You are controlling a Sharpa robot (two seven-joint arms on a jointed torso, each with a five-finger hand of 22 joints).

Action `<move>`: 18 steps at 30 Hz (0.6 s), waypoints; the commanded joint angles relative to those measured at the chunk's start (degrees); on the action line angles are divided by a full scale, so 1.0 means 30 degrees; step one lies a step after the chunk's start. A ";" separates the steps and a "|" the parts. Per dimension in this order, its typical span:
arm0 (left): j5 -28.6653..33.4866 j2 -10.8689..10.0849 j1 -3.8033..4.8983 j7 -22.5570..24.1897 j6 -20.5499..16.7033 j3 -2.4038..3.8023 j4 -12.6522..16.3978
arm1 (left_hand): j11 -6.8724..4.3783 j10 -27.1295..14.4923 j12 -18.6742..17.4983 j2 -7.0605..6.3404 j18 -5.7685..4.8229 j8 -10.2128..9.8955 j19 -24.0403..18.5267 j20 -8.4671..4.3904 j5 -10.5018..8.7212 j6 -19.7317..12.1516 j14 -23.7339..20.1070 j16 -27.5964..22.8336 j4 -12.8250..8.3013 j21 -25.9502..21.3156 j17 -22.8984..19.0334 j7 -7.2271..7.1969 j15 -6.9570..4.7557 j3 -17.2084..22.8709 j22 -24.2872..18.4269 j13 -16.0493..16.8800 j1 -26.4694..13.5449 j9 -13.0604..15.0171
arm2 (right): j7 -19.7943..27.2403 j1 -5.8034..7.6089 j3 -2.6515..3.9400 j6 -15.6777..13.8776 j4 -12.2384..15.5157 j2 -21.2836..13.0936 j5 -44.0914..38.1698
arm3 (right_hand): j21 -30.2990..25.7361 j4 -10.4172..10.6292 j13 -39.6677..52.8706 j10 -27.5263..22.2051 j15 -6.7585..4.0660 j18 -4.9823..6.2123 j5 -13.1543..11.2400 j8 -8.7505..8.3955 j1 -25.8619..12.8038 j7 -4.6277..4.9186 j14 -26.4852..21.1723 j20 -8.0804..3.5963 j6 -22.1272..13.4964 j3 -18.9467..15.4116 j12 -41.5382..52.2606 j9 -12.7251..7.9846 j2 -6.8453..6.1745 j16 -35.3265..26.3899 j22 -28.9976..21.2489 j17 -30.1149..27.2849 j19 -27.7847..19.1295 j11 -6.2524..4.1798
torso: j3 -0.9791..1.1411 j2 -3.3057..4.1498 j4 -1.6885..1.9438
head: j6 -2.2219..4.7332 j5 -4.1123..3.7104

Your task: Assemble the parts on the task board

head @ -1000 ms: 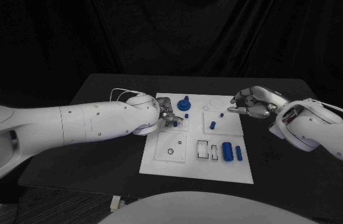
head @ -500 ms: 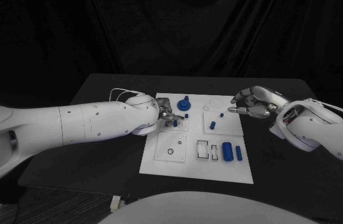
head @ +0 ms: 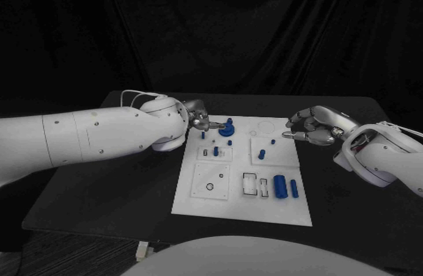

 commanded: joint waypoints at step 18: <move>0.6295 0.5132 0.1334 -0.1608 1.4306 0.0025 -0.7061 | 0.0800 0.2019 0.0063 0.1207 -0.0123 -0.8022 0.0406 0.0643 0.1203 0.3375 0.1959 0.0051 -0.0098 0.0248 0.5026 0.0797 0.0748 -0.0875 0.3387 0.4999 0.2755 -0.9865 | 0.0444 -0.0034 0.0013 -0.0983 0.0865 -0.0274 -0.0024 | 0.0192 0.0009 0.5027 0.2008 0.0173 0.0300 0.0031 0.0024 -0.0437 0.0009 0.1826 -0.0046 0.0215 -0.0294 0.0068 -0.0054 0.0158 0.0078 0.3433 0.4471 0.0019 0.0060 | -0.0009 0.0041 -0.0042 | -0.0002 -0.0181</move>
